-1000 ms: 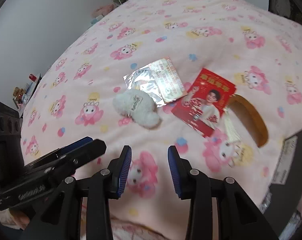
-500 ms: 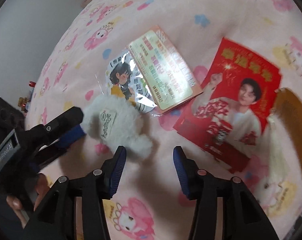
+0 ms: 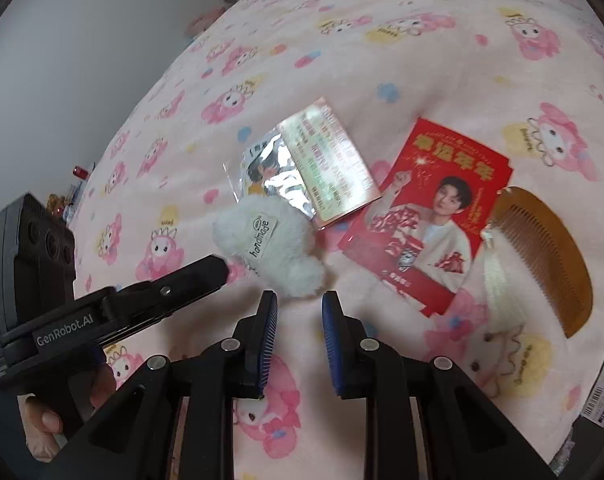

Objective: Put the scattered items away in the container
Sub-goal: 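Lower the right gripper over the white fluffy keychain and close on it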

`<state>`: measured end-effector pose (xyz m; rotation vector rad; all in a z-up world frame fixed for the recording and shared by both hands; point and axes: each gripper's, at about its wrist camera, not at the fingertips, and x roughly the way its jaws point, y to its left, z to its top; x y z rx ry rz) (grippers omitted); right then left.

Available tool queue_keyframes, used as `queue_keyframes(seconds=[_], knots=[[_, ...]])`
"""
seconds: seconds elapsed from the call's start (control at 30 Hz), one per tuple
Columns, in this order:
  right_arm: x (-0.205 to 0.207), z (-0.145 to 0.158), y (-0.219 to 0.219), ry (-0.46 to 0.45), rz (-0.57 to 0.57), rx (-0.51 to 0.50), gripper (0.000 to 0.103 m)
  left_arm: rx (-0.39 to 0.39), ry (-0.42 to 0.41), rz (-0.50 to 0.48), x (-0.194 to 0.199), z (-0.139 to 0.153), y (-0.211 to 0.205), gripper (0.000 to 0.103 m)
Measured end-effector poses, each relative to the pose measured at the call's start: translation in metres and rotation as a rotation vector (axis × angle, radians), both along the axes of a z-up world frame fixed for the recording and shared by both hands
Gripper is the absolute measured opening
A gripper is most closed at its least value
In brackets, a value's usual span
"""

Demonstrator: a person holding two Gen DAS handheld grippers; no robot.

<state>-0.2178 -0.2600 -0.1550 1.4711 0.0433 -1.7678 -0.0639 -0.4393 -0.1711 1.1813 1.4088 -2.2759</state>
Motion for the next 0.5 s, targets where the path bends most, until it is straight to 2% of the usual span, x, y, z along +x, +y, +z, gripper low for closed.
queue_keyframes(seconds=[0.03, 0.07, 0.13, 0.2, 0.27, 0.4, 0.43, 0.5], knots=[[-0.004, -0.001, 0.001, -0.007, -0.009, -0.003, 0.020, -0.007, -0.002, 0.021, 0.004, 0.001, -0.002, 0.029], [-0.006, -0.003, 0.001, -0.018, -0.015, -0.001, 0.020, -0.007, -0.002, 0.043, 0.010, 0.001, -0.008, 0.044], [-0.008, -0.010, -0.008, -0.035, -0.008, 0.015, 0.022, 0.018, -0.005, 0.093, 0.015, -0.004, -0.021, 0.066], [-0.010, -0.017, -0.019, -0.042, 0.004, 0.013, 0.025, 0.056, 0.018, 0.122, 0.011, -0.012, -0.037, 0.066], [-0.015, -0.027, -0.030, -0.051, 0.000, 0.013, 0.030, 0.066, 0.003, 0.150, 0.003, -0.021, -0.052, 0.066], [-0.027, -0.057, -0.042, -0.130, -0.013, 0.026, 0.032, 0.087, -0.005, 0.110, -0.024, -0.038, -0.061, 0.065], [-0.030, -0.064, -0.041, -0.171, -0.014, 0.005, 0.032, 0.095, -0.012, 0.086, -0.031, -0.043, -0.059, 0.063], [-0.031, -0.065, -0.036, -0.192, -0.020, -0.037, 0.032, 0.055, -0.047, 0.066, -0.039, -0.044, -0.051, 0.050]])
